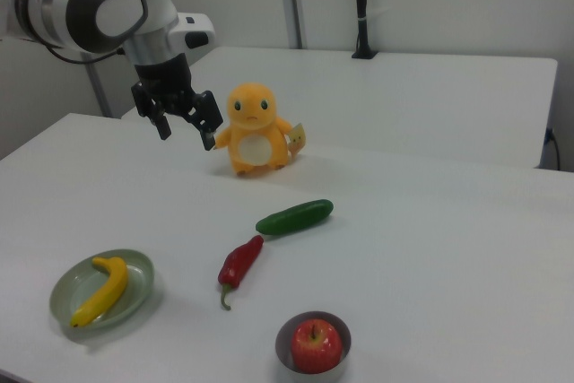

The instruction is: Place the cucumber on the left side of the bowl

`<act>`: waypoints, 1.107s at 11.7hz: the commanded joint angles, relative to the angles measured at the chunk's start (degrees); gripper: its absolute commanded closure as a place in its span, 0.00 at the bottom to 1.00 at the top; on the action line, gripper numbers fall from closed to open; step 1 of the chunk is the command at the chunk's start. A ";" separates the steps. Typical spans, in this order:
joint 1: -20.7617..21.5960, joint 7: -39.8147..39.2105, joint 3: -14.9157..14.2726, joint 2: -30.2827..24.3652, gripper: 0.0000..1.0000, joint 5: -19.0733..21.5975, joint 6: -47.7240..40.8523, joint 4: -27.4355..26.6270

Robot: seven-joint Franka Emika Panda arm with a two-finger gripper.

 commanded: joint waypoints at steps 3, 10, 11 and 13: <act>-1.78 -5.92 0.05 3.91 0.00 0.10 8.13 -1.90; -5.65 -5.13 -0.31 16.83 0.00 -0.08 33.52 -1.55; -6.09 -5.04 -0.31 19.03 0.00 0.01 37.13 -1.02; -6.44 -3.12 -0.31 23.25 0.00 -0.08 41.45 -0.49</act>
